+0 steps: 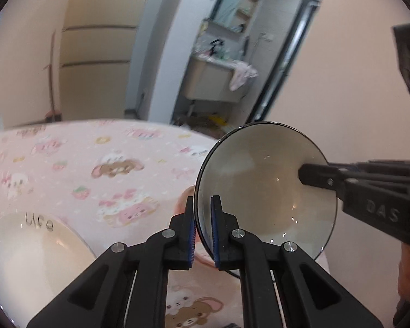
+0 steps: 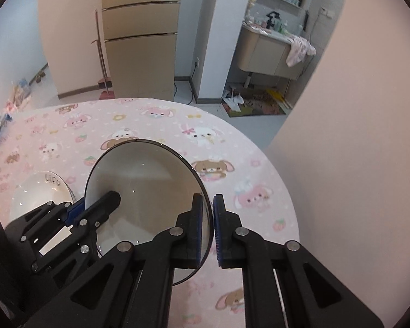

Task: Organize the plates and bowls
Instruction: 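Carry the white bowl with the right gripper over the nested pink bowls, then lower the white bowl into the pink bowls and open the right gripper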

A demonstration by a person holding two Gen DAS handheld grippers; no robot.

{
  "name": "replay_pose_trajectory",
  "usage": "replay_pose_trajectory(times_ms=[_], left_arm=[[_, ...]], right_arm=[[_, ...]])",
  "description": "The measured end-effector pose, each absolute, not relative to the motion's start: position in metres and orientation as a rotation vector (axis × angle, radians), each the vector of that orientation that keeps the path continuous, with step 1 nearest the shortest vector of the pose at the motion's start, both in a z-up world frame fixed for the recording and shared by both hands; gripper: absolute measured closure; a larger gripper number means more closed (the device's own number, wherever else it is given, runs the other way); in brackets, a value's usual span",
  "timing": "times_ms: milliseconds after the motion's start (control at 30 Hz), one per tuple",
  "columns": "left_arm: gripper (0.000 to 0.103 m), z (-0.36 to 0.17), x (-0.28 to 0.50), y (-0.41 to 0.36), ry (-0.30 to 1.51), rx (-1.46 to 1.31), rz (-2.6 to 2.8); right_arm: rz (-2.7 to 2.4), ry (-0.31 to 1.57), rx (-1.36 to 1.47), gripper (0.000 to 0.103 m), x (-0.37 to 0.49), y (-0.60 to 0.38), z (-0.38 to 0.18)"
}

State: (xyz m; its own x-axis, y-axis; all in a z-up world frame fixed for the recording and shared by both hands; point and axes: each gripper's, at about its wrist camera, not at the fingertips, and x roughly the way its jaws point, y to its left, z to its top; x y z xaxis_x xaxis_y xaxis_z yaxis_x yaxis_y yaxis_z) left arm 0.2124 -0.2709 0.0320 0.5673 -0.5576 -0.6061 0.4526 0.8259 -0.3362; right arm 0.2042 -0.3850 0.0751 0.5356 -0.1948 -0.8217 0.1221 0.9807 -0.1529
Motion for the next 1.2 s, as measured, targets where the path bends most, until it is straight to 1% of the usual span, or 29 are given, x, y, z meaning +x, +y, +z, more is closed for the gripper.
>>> replay_pose_trajectory(times_ms=[167, 300, 500, 1200], left_arm=[[0.094, 0.024, 0.219, -0.266, 0.78, -0.155, -0.567], [0.094, 0.015, 0.225, -0.268, 0.785, -0.143, -0.556], [0.094, 0.001, 0.23, -0.274, 0.771, -0.138, -0.574], [0.094, -0.007, 0.228, -0.286, 0.743, -0.098, -0.537]], right_arm=[[-0.191, 1.017, -0.085, 0.095, 0.218, -0.382, 0.054], [-0.175, 1.04, -0.036, 0.095, 0.224, -0.389, 0.043], [-0.187, 1.042, -0.036, 0.095, 0.226, -0.396, 0.031], [-0.208, 1.089, -0.03, 0.092, 0.239, -0.405, 0.003]])
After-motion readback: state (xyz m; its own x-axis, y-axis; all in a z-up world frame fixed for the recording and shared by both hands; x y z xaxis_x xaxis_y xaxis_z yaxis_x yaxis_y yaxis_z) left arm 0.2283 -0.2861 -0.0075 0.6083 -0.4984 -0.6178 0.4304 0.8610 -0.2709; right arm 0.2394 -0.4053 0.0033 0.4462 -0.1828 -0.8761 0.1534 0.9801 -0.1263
